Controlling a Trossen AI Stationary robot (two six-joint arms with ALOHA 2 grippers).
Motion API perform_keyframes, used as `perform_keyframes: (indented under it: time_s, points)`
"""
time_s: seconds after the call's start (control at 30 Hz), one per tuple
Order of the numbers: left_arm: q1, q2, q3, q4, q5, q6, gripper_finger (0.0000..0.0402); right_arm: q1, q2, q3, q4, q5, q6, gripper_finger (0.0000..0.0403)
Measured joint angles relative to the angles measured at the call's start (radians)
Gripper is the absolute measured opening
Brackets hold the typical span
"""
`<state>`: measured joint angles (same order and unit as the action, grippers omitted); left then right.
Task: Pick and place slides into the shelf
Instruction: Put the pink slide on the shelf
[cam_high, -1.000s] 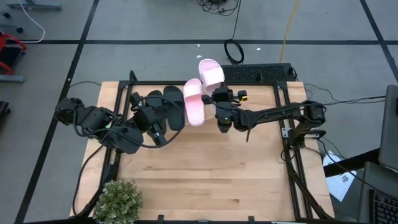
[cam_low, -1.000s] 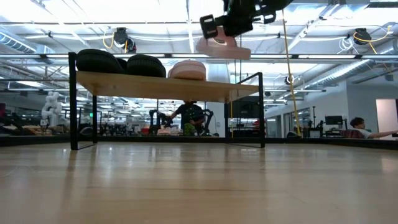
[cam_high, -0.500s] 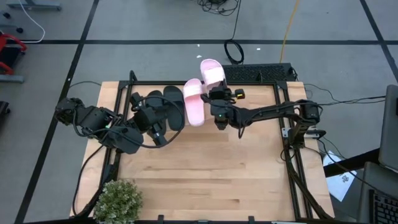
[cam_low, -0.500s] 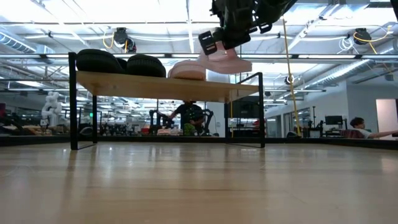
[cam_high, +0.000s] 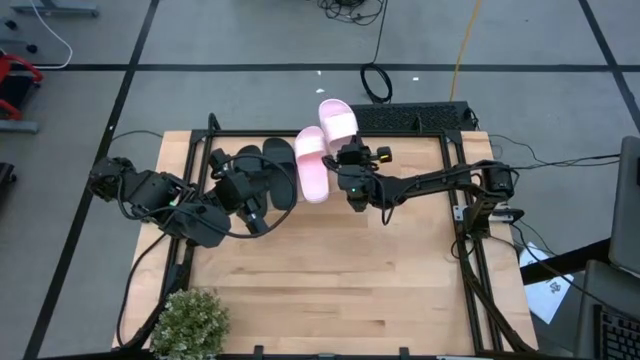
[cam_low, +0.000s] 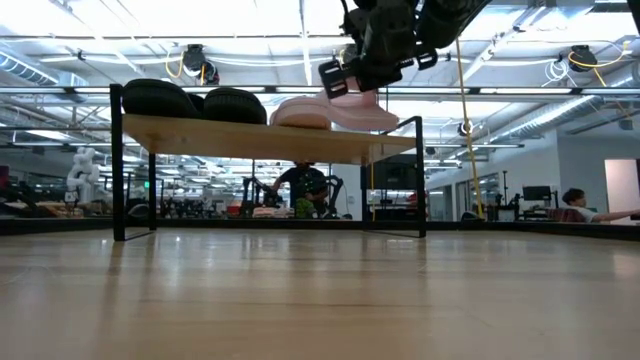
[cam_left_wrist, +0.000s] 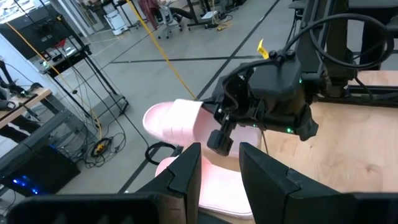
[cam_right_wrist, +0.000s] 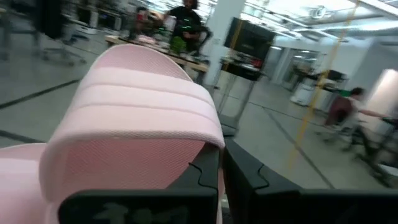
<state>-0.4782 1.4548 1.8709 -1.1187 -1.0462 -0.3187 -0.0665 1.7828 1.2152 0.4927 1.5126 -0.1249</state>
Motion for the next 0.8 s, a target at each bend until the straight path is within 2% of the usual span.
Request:
perform_keyframes:
  time_s: [0.23,0.53,0.63,0.8]
  points:
    - [0.0,0.0,0.0,0.0,0.001,-0.001,0.0113,-0.022,0.0,0.0,-0.107,-0.068,0.125,0.0]
    - [0.0,0.0,0.0,0.0,0.001,0.0,0.0113,-0.066,0.0,0.0,-0.367,-0.179,0.422,0.0]
    - [0.0,0.0,0.0,0.0,0.001,0.0,0.0113,-0.07,-0.002,0.001,-0.409,-0.179,0.456,0.0]
    - [0.0,0.0,0.0,0.001,0.001,0.0,0.0113,-0.07,-0.002,0.002,-0.41,-0.171,0.424,0.0]
